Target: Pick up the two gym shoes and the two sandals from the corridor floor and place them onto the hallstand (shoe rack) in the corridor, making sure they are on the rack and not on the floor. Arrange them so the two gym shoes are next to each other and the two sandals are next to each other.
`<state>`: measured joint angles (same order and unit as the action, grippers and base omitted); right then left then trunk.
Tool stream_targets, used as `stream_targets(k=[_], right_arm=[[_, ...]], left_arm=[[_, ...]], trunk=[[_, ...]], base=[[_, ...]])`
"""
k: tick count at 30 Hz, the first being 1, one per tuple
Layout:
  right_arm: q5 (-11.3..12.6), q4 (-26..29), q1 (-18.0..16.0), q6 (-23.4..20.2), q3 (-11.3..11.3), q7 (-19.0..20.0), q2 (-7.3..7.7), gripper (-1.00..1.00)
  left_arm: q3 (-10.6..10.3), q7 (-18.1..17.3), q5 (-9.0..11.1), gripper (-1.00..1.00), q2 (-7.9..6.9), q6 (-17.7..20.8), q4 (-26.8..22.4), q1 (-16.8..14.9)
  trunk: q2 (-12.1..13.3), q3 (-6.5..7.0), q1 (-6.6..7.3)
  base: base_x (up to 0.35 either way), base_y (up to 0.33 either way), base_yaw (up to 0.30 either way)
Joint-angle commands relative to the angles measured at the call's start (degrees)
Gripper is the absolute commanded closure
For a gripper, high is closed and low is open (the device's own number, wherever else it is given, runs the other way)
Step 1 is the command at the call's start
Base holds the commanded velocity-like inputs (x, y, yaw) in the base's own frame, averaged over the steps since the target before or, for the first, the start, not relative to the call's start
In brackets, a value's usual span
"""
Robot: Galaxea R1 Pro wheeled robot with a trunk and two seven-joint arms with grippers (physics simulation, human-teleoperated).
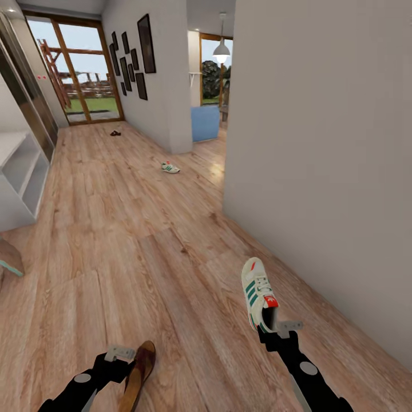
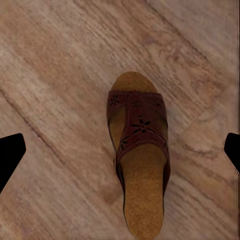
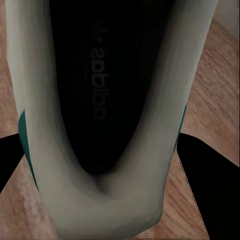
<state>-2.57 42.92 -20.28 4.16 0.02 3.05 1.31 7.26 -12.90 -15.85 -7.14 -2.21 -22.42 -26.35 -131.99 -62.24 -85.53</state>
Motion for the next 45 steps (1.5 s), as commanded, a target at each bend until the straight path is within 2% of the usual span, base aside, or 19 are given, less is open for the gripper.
stream_targets(k=[1,8,17,21,22,25,26,27,30,36,45], right_arm=[[-0.24,-0.04,-0.05,0.16,-0.01,0.20,0.01,1.00],[-0.24,0.05,-0.05,0.15,0.13,0.20,-0.03,1.00],[-0.25,0.30,-0.07,0.10,0.24,0.20,-0.27,1.00],[-0.30,6.90,-0.11,-1.10,0.25,0.20,-0.33,1.00],[-0.29,8.07,-0.11,-1.80,0.25,0.20,-0.33,1.00],[-0.21,16.06,-0.11,-10.30,0.25,0.24,-0.34,1.00],[-0.20,17.31,-0.11,-11.95,0.25,0.25,-0.34,1.00],[-0.17,21.33,-0.11,-17.92,0.25,0.22,-0.34,1.00],[-0.08,23.43,-0.10,-21.93,0.18,0.39,-0.17,1.00],[-0.06,23.68,-0.03,-22.83,0.18,0.39,0.04,1.00],[-0.06,23.69,-0.02,-22.97,0.24,0.38,-0.15,1.00]], left_arm=[[0.47,-0.36,-0.60,-1.00,0.01,-0.23,-0.04,-0.02],[0.54,-0.31,-0.52,-1.00,-0.23,-0.91,-0.01,-0.05],[0.48,-0.36,-0.50,-1.00,-0.25,-2.99,0.09,-0.10],[0.53,-0.30,-0.50,-1.00,-0.31,-3.28,0.14,-0.08],[0.55,-0.30,-0.50,-1.00,-0.32,-3.29,0.15,-0.08],[0.62,-0.29,-0.50,-1.00,-0.33,-3.32,0.17,-0.09],[0.63,-0.29,-0.50,-1.00,-0.33,-3.32,0.18,-0.10],[0.66,-0.29,-0.53,-1.00,-0.37,-3.36,0.18,-0.10],[0.78,-0.29,-0.55,-1.00,-0.52,-3.40,0.18,-0.10],[0.82,-0.29,-0.59,-1.00,-0.59,-3.45,0.18,-0.10],[0.90,-0.29,-0.59,-1.00,-0.60,-3.50,0.18,-0.10]], trunk=[[-0.02,-0.04,0.01],[-0.02,-0.04,0.01],[-3.63,-1.66,-1.97],[-5.23,-2.38,-2.84],[-5.63,-2.55,-3.06],[-6.83,-3.09,-3.72],[-7.24,-3.27,-3.94],[-7.64,-3.45,-4.16],[-8.84,-3.99,-4.82],[-11.25,-5.07,-6.14],[-11.37,-7.51,-6.37]], base=[[0.000,0.000,-0.165],[0.000,0.000,-0.063],[0.000,0.000,-0.008],[0.000,0.000,0.000],[0.000,0.000,0.000],[0.000,0.000,0.000],[0.000,0.000,0.000],[0.000,0.000,0.000],[0.000,0.000,0.000],[0.000,0.000,0.000],[0.000,0.000,0.000]])
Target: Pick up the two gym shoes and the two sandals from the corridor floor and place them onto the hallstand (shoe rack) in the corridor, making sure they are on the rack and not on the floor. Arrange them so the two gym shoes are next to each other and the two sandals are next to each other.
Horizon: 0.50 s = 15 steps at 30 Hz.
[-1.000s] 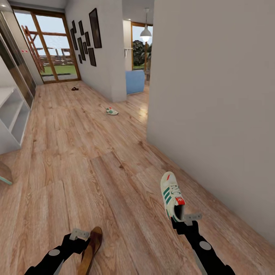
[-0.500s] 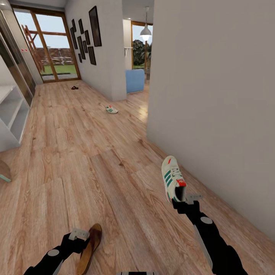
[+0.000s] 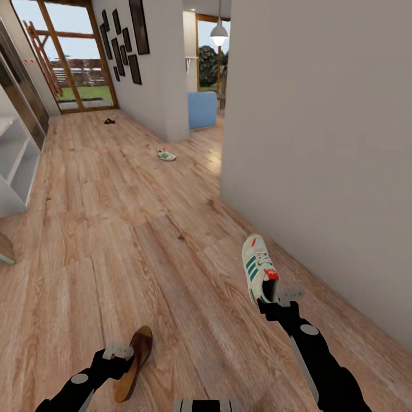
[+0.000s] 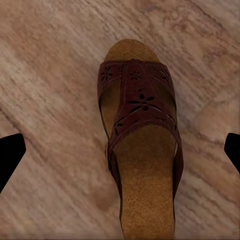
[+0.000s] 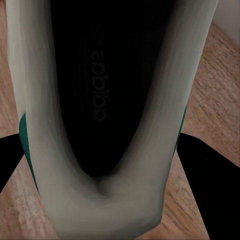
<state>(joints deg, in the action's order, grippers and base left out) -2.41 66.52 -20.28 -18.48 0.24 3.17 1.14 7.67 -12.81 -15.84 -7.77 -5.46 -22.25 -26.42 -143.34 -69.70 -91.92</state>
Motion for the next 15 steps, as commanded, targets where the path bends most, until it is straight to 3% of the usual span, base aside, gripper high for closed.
stream_targets(k=[1,10,15], right_arm=[[-0.23,0.10,-0.02,-0.33,0.02,0.25,0.02,1.00],[-0.23,0.10,-0.02,-0.33,0.02,0.24,0.01,1.00],[-0.23,0.10,-0.02,-0.35,0.02,0.20,0.01,1.00]], left_arm=[[0.50,-0.34,-0.59,-1.00,0.04,-0.25,0.02,-0.03],[0.60,-0.03,-0.60,-1.00,-0.40,-0.61,-0.01,-0.03],[0.66,0.09,-0.43,-1.00,-1.18,-3.59,0.03,-0.03]], trunk=[[-0.04,-0.36,-0.01],[-0.16,-3.14,-0.24],[-0.22,-4.65,-0.37]], base=[[0.000,0.000,0.000],[0.000,0.000,0.000],[0.000,0.000,0.000]])
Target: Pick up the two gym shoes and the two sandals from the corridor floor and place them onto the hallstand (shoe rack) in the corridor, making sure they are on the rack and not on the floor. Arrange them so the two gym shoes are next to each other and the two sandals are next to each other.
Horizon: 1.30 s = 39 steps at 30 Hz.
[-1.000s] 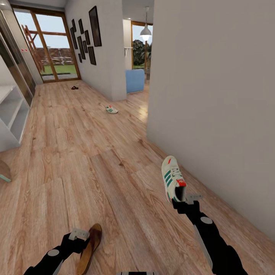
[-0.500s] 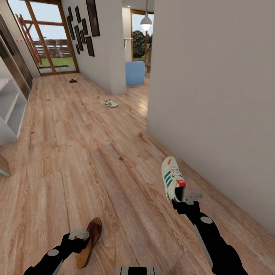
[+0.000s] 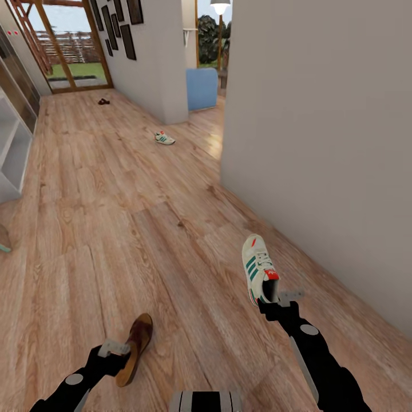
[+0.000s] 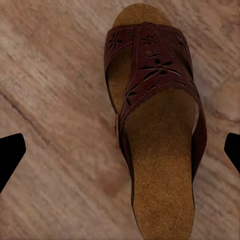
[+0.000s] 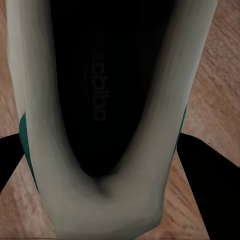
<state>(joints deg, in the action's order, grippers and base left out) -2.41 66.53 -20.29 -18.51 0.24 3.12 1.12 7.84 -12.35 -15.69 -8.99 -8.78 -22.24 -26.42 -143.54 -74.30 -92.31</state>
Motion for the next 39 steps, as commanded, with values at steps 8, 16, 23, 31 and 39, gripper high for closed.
stream_targets(k=[8,16,23,31,39], right_arm=[[-0.23,0.10,-0.02,-0.32,0.02,0.24,0.03,1.00],[-0.23,0.10,-0.02,-0.35,0.02,0.22,0.03,1.00],[-0.23,0.10,-0.02,-0.34,0.02,0.22,0.03,1.00],[-0.23,0.10,-0.02,-0.34,0.02,0.22,0.03,1.00],[-0.23,0.11,-0.02,-0.37,0.02,0.22,0.03,1.00]], left_arm=[[0.47,-0.31,-0.50,-1.00,-0.07,-1.96,0.09,-0.03],[0.45,-0.28,-0.57,-1.00,-0.05,-2.26,0.09,-0.03],[0.43,-0.24,-0.56,-1.00,-0.06,-2.34,0.09,-0.03],[0.39,-0.24,-0.56,-1.00,-0.04,-2.38,0.09,-0.03],[0.26,-0.25,-0.64,-1.00,0.09,-2.38,0.09,-0.03]], trunk=[[-0.13,-1.97,-0.19],[-0.23,-4.13,-0.40],[-0.33,-6.30,-0.58],[-0.42,-8.50,-0.76],[-0.42,-8.63,-0.76]], base=[[0.000,0.000,0.000],[0.000,0.000,0.000],[0.000,0.000,0.000],[0.000,0.000,0.000],[0.000,0.000,0.000]])
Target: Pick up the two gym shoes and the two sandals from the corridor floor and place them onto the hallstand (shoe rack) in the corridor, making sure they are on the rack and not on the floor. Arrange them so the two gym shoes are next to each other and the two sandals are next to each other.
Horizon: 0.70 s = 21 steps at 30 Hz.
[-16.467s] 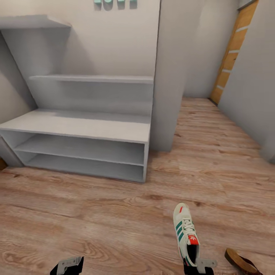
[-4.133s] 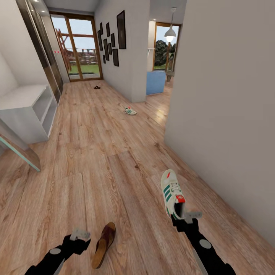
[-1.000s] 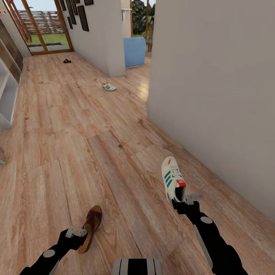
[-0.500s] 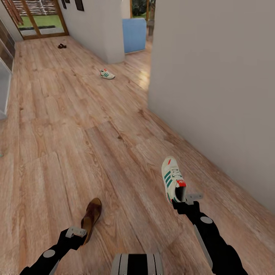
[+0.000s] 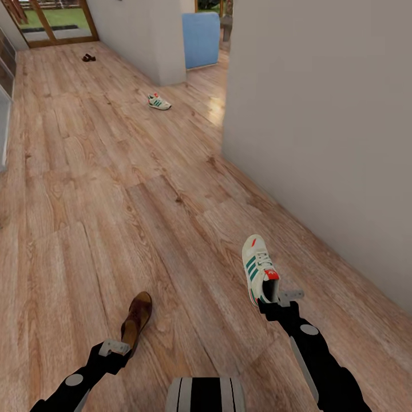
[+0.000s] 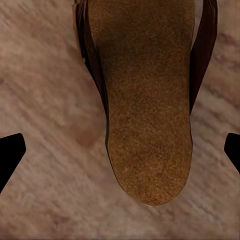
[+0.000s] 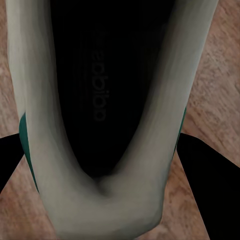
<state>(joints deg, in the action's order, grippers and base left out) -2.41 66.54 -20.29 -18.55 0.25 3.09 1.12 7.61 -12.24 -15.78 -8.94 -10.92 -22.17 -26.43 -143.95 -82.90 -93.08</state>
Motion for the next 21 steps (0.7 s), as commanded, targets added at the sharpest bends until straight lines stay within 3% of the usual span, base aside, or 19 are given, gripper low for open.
stream_targets(k=[1,4,21], right_arm=[[-0.23,0.09,-0.01,-0.33,0.02,0.25,0.03,1.00],[-0.23,0.08,-0.01,-0.32,0.02,0.25,0.03,1.00],[-0.23,0.16,-0.01,-0.30,0.02,0.25,0.03,1.00]], left_arm=[[0.49,-0.38,-0.56,-1.00,0.05,-0.24,0.02,-0.03],[0.44,-0.37,-0.57,-1.00,0.06,-0.24,0.02,-0.03],[0.31,-0.33,-0.57,-1.00,0.07,-0.37,0.04,0.02]], trunk=[[-0.01,-0.04,0.01],[-0.01,-0.04,0.01],[-0.16,-3.20,-0.27]], base=[[0.000,0.000,0.000],[0.000,0.000,0.000],[0.000,0.000,0.000]])
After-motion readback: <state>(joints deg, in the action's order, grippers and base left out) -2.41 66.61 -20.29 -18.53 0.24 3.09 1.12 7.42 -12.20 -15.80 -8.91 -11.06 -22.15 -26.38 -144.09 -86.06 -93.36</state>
